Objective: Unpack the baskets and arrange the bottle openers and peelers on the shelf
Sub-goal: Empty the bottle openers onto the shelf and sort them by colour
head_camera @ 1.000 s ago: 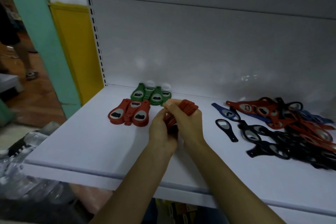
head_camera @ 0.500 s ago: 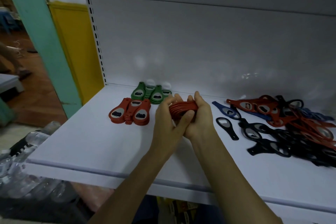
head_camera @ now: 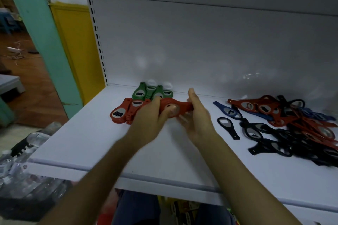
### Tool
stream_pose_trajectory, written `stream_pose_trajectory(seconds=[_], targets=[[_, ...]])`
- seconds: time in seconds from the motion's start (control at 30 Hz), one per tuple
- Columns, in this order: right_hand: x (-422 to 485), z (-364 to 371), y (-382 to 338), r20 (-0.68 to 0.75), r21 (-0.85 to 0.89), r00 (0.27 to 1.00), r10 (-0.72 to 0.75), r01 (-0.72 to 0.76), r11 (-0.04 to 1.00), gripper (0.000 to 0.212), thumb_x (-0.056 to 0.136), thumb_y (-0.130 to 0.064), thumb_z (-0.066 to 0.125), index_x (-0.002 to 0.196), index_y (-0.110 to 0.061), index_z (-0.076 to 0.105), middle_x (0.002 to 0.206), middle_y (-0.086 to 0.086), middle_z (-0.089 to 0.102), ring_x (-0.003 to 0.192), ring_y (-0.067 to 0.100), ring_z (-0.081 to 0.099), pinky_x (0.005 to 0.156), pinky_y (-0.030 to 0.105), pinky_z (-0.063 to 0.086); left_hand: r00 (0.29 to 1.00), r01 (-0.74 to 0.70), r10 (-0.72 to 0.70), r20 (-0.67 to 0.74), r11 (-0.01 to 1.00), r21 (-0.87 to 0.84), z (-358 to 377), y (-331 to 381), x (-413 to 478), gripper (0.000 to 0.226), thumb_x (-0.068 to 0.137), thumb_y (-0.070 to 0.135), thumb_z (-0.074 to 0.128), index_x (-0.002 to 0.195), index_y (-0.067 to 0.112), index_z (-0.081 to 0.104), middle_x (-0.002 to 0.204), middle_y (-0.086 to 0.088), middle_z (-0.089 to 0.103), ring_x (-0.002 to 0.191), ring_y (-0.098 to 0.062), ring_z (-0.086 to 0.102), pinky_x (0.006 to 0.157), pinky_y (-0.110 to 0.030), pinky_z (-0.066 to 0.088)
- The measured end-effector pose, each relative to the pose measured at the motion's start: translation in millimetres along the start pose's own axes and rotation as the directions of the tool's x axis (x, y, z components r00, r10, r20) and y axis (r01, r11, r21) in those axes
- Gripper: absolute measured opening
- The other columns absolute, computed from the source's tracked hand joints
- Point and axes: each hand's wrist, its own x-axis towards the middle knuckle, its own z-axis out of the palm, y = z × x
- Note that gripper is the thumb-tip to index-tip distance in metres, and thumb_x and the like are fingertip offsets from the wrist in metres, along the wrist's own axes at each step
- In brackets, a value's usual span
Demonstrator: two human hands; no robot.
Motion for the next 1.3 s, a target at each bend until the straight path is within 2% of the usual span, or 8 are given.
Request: stream_pose_trajectory(seconds=[0.1,0.2,0.37,0.53,0.63,0.93,1.13,1.3], targets=[[6.1,-20.8,-17.8,0.271,-0.436,0.917,-0.294,0.389,0.812,0.032,0.083,-0.022,0.071,0.114,-0.019,0.063,0.106,-0.002,0.068,0.097,0.008,0.065,0.079,0.016,0.050,0.916,0.013,-0.069,0.396,0.990,0.144,-33.1,-8.6,24.0,0.024,0.095,0.047,0.043,0.096,0.024,0.051,0.078,0.011,0.059,0.068,0.001,0.056,0.057,-0.013,0.042],[10.0,-22.6,-39.3,0.550,-0.578,0.833,-0.067,0.437,0.689,0.021,0.079,-0.001,0.072,0.095,-0.014,0.070,0.097,0.006,0.073,0.092,0.017,0.069,0.081,0.024,0.054,0.750,-0.010,-0.101,0.653,0.986,0.164,-46.4,-4.2,44.4,0.033,0.096,0.046,0.043,0.096,0.016,0.057,0.073,0.007,0.058,0.060,-0.004,0.052,0.058,-0.016,0.044],[17.1,-15.5,-50.8,0.547,-0.640,0.829,0.116,0.325,0.697,0.021,0.077,-0.001,0.074,0.092,-0.012,0.064,0.089,0.007,0.070,0.080,0.017,0.068,0.072,0.025,0.054,0.610,0.149,-0.137,0.780,0.987,0.057,-52.6,7.1,61.4,0.038,0.096,0.049,0.038,0.092,0.015,0.056,0.048,0.019,0.050,0.045,-0.001,0.040,0.047,-0.010,0.037],[29.4,-6.9,-37.3,0.297,-0.536,0.951,0.092,0.086,0.840,0.019,0.076,0.001,0.073,0.087,-0.010,0.063,0.076,0.005,0.071,0.066,0.016,0.067,0.055,0.023,0.051,0.870,0.208,-0.147,0.472,0.975,-0.080,-44.3,-9.4,55.0,0.042,0.097,0.050,0.031,0.091,0.018,0.059,0.065,0.011,0.062,0.057,-0.004,0.054,0.058,-0.021,0.046],[41.6,2.5,-18.5,0.038,-0.538,0.998,0.058,-0.029,0.843,0.017,0.071,0.001,0.076,0.081,-0.007,0.066,0.078,0.012,0.070,0.066,0.021,0.065,0.056,0.028,0.052,0.985,-0.049,-0.008,0.170,0.944,0.325,-48.1,-35.4,48.4,0.032,0.099,0.042,0.034,0.104,0.021,0.058,0.094,0.001,0.064,0.082,-0.014,0.057,0.071,-0.028,0.043],[62.2,41.8,36.8,-0.169,-0.525,0.983,-0.076,-0.025,0.851,0.024,0.065,-0.008,0.084,0.065,-0.012,0.059,0.090,0.019,0.070,0.085,0.032,0.069,0.079,0.046,0.058,0.969,-0.123,0.024,0.245,0.908,0.400,-30.3,-74.6,9.2,0.035,0.099,0.024,0.044,0.131,0.011,0.051,0.125,-0.006,0.059,0.112,-0.022,0.056,0.099,-0.028,0.040],[65.1,39.3,37.3,-0.031,-0.852,0.963,-0.268,0.114,0.510,0.034,0.072,-0.030,0.079,0.052,-0.019,0.054,0.056,-0.001,0.058,0.059,0.019,0.060,0.064,0.036,0.055,0.971,-0.190,0.107,0.213,0.886,0.423,-26.5,-78.9,6.3,0.035,0.098,0.023,0.048,0.127,0.005,0.056,0.123,-0.012,0.062,0.111,-0.026,0.058,0.100,-0.034,0.042],[70.6,32.8,25.4,0.038,-0.934,0.979,-0.200,0.106,0.342,0.032,0.080,-0.035,0.070,0.059,-0.015,0.055,0.066,0.003,0.058,0.066,0.020,0.055,0.058,0.028,0.042,0.967,-0.222,0.141,0.210,0.870,0.440,-28.1,-80.5,5.7,0.030,0.096,0.018,0.051,0.120,0.002,0.060,0.118,-0.015,0.064,0.106,-0.029,0.061,0.095,-0.037,0.045]])
